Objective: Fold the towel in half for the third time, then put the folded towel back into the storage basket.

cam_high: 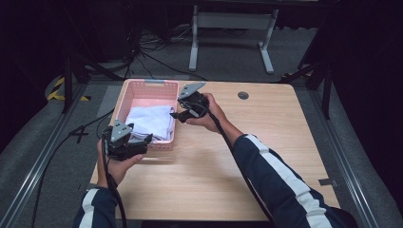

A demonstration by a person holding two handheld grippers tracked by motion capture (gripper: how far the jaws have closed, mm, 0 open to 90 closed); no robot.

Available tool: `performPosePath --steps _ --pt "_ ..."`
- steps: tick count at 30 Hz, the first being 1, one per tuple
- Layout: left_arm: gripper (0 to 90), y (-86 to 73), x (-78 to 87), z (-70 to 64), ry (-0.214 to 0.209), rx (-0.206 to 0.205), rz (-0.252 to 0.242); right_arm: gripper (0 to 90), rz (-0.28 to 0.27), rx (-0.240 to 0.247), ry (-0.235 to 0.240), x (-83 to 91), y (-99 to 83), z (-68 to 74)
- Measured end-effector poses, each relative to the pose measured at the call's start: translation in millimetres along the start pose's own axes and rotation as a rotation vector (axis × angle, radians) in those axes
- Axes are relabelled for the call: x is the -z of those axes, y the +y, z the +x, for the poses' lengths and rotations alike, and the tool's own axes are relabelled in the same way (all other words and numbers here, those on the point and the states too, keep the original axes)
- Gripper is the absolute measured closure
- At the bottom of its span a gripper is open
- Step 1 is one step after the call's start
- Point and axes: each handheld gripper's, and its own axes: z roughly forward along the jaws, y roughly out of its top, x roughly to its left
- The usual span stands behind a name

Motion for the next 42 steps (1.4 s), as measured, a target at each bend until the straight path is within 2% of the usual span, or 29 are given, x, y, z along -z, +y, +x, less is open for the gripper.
performPosePath --steps 1,3,5,7,8,9,13,14,15,20,24,28,29,31,36,38,40,42 --pt "22.6 1.8 0.7 -5.8 -0.021 -0.004 -0.012 35.7 0.000 -0.006 0.002 5.2 -2.3 0.5" --pt "22.7 6.6 1.3 -16.7 -0.029 -0.041 -0.015 35.7 -0.006 -0.003 0.009 15.8 -7.5 1.0" --pt "22.1 9.2 1.4 -28.3 -0.063 -0.066 -0.025 35.7 -0.004 0.001 0.011 26.8 -13.2 1.4" --pt "22.1 10.6 -1.3 -42.7 -0.086 -0.099 -0.009 35.6 0.006 0.012 0.006 38.5 -19.7 3.1" --pt "22.2 10.6 -1.3 -42.7 -0.086 -0.099 -0.009 35.6 0.006 0.012 0.006 38.5 -19.7 3.1" --pt "22.2 10.8 -1.9 -50.1 -0.095 -0.117 -0.009 35.3 0.012 0.025 0.001 45.7 -24.6 4.2" --pt "22.3 9.8 -9.4 -75.4 -0.160 -0.165 0.020 34.6 0.032 0.040 -0.003 71.6 -44.9 6.8" --pt "22.0 9.8 -9.4 -75.4 -0.160 -0.165 0.020 34.6 0.032 0.040 -0.003 71.6 -44.9 6.8" --pt "22.0 8.7 -12.3 -81.3 -0.176 -0.169 0.027 33.5 0.044 0.038 -0.011 80.6 -53.5 6.9" --pt "22.2 3.5 -28.4 -99.0 -0.208 -0.258 0.091 33.4 0.071 0.023 -0.030 107.0 -80.0 9.3" --pt "21.7 -1.1 -39.1 -110.1 -0.243 -0.287 0.121 32.7 0.077 0.018 -0.068 131.8 -102.3 12.0" --pt "21.7 -6.2 -50.0 -122.6 -0.281 -0.327 0.153 31.9 0.090 0.006 -0.080 152.5 -126.3 16.7" --pt "21.7 -7.6 -51.9 -125.4 -0.289 -0.326 0.163 31.6 0.097 0.002 -0.082 156.6 -133.2 18.1" --pt "21.5 -10.9 -57.2 -131.5 -0.298 -0.359 0.188 31.7 0.111 -0.003 -0.089 163.5 -145.8 21.1" --pt "21.1 -17.7 -64.9 -140.0 -0.327 -0.378 0.220 30.3 0.163 -0.019 -0.122 181.9 -182.1 28.6" --pt "20.7 -19.8 -68.1 -141.6 -0.340 -0.388 0.238 30.6 0.174 -0.037 -0.150 189.6 -198.0 30.3" --pt "20.4 -21.7 -70.6 -142.1 -0.341 -0.382 0.233 30.6 0.172 -0.069 -0.145 195.9 -210.6 31.6" --pt "20.4 -25.1 -74.8 -142.8 -0.369 -0.373 0.251 29.9 0.189 -0.081 -0.162 202.0 -224.1 33.2"
